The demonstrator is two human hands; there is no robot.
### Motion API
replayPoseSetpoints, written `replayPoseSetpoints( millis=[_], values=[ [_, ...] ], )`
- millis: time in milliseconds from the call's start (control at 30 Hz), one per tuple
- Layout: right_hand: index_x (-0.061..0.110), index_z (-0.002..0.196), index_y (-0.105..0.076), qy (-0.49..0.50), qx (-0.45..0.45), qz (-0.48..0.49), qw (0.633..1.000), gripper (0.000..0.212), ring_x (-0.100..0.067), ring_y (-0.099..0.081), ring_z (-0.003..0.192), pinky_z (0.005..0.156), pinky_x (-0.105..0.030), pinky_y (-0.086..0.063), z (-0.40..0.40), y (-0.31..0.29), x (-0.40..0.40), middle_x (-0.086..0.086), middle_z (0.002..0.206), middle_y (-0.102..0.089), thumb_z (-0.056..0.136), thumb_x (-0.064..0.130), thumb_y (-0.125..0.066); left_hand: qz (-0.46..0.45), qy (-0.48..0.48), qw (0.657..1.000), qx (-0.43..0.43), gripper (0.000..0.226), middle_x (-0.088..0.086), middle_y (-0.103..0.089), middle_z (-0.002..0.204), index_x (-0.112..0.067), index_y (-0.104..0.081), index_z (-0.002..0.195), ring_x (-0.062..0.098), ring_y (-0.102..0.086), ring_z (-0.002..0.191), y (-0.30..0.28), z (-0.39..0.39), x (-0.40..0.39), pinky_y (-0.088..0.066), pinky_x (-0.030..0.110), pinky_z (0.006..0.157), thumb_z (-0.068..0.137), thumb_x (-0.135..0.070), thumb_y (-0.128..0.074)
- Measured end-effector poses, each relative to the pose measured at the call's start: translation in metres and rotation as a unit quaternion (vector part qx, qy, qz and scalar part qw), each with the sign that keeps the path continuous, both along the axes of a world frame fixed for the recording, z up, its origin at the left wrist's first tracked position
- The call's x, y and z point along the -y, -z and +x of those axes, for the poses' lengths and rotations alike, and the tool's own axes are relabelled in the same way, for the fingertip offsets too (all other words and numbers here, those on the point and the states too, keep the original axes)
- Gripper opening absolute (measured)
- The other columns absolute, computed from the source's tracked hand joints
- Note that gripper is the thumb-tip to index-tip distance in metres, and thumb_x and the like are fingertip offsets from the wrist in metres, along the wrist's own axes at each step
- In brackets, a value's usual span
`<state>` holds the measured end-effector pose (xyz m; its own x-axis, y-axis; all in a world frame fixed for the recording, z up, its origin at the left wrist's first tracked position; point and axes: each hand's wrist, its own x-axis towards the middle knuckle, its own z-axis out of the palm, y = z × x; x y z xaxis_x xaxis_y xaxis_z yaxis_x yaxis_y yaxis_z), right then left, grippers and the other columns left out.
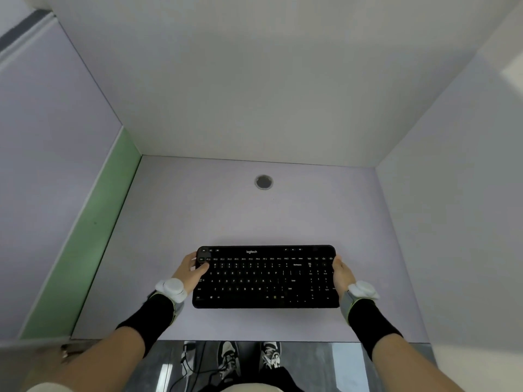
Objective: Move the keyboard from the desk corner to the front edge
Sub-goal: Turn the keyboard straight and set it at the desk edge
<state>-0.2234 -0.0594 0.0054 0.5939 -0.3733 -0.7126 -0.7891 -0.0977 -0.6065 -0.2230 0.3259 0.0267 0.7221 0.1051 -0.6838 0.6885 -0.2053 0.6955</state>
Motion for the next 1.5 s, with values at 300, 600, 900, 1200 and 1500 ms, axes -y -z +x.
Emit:
replayPoseSetpoints(
  millis=[300,600,900,1200,1500],
  values=[
    [0.003,0.144,-0.050,-0.052,-0.030,0.008,0.998,0.079,-0.038,-0.055,0.132,0.116,-0.050,-0.039,-0.010,0.014,0.005,-0.021,0.145,-0.056,0.098,0.063,-0.025,0.009,-0.018,1.000,0.003,0.046,0.010,-0.067,0.117,-0.027,-0.047,0.134,0.025,-0.066,0.097,-0.001,-0.013,-0.001,-0.049,0.036,0.091,0.090,-0.015,-0.053],
    [0.007,0.143,-0.047,-0.082,-0.019,0.009,0.996,0.079,-0.037,-0.056,0.128,0.112,-0.052,-0.043,-0.031,0.027,0.007,-0.018,0.142,-0.057,0.095,0.067,-0.029,0.031,-0.034,0.999,-0.026,0.051,0.014,-0.058,0.132,-0.010,-0.045,0.135,0.031,-0.060,0.114,0.020,-0.034,-0.010,-0.048,0.040,0.095,0.086,-0.020,-0.059],
    [0.019,0.131,-0.055,-0.084,-0.026,0.031,0.996,0.123,-0.031,-0.066,0.112,0.101,-0.054,-0.053,-0.053,0.062,0.021,-0.009,0.124,-0.067,0.045,0.105,-0.034,0.047,-0.038,0.998,-0.001,0.041,0.010,-0.055,0.119,-0.010,-0.049,0.131,0.024,-0.055,0.100,0.008,-0.049,0.002,-0.040,0.031,0.085,0.090,-0.004,-0.051],
    [0.012,0.133,-0.057,-0.081,-0.036,0.028,0.996,0.083,-0.031,-0.063,0.118,0.107,-0.052,-0.049,-0.051,0.035,0.004,-0.012,0.130,-0.065,0.084,0.076,-0.039,0.031,-0.063,0.998,-0.003,0.034,0.009,-0.054,0.116,-0.015,-0.052,0.121,0.024,-0.055,0.100,0.010,-0.055,0.001,-0.039,0.030,0.086,0.089,-0.002,-0.051],
    [0.013,0.130,-0.056,-0.084,-0.028,0.042,0.995,0.119,-0.029,-0.062,0.118,0.108,-0.052,-0.049,-0.053,0.039,0.005,-0.008,0.125,-0.064,0.052,0.101,-0.041,0.035,-0.067,0.997,-0.013,0.040,0.010,-0.054,0.116,-0.008,-0.050,0.128,0.024,-0.055,0.101,0.012,-0.058,-0.001,-0.039,0.030,0.087,0.089,-0.002,-0.052]
  ],
)
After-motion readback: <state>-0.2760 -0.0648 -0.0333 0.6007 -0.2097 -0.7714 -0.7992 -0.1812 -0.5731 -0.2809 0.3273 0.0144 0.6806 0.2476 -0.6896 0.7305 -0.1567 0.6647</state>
